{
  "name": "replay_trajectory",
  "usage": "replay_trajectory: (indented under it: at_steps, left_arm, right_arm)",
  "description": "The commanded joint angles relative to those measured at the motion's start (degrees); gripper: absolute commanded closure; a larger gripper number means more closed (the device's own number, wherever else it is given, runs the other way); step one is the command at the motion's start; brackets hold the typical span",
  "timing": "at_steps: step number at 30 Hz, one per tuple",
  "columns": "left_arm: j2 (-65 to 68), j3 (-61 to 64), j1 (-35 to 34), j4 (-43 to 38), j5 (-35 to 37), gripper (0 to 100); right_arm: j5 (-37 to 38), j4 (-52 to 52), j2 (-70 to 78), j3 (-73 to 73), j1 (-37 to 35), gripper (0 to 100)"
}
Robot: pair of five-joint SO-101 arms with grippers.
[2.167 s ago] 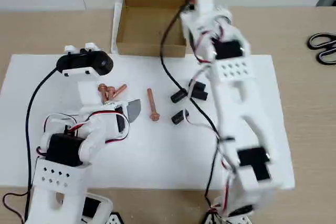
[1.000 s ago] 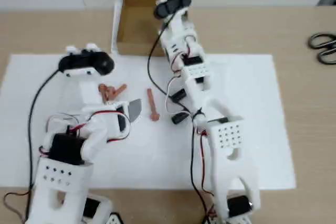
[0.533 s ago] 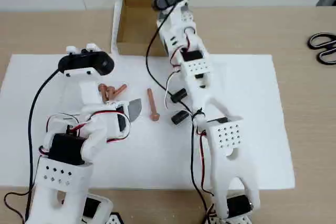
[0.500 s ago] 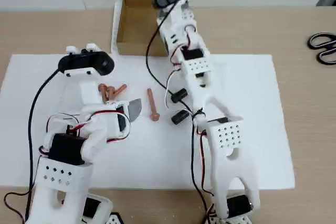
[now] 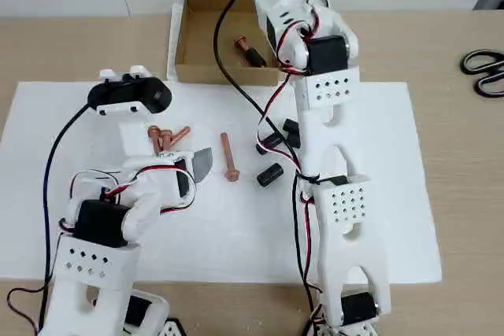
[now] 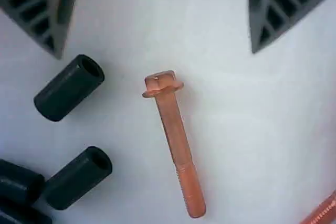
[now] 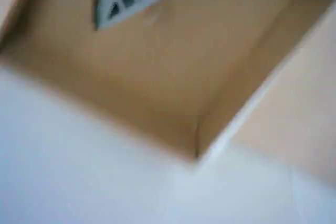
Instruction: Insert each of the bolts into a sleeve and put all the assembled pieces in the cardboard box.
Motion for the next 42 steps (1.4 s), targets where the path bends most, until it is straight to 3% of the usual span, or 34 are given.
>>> replay_trajectory:
  at_steps: [1, 3, 10, 21, 33, 42]
  left_arm:
    - [-0.88, -2.77, 0.18, -1.14, -0.53, 78]
    - [-0.88, -2.77, 0.18, -1.05, -0.53, 78]
    - [-0.88, -2.68, 0.18, -0.97, -0.44, 78]
    - [-0.88, -2.68, 0.18, -0.97, -0.44, 78]
    - [-0.88, -2.42, 0.18, -0.97, -0.44, 78]
    - [-0.88, -2.42, 0.18, -0.97, -0.44, 78]
  right_arm:
    - [0.70, 16.57, -8.31, -2.99, 1.01, 83.2]
    - [0.70, 23.78, -12.09, -1.85, 1.01, 83.3]
    - [-4.31, 24.31, -22.99, 9.76, 2.95, 83.3]
    - [-6.77, 24.04, -48.48, 48.09, 4.00, 83.3]
    - [-36.40, 23.87, -51.82, 72.97, 0.66, 83.2]
    - [-37.80, 18.24, -51.74, 86.07, -4.09, 83.3]
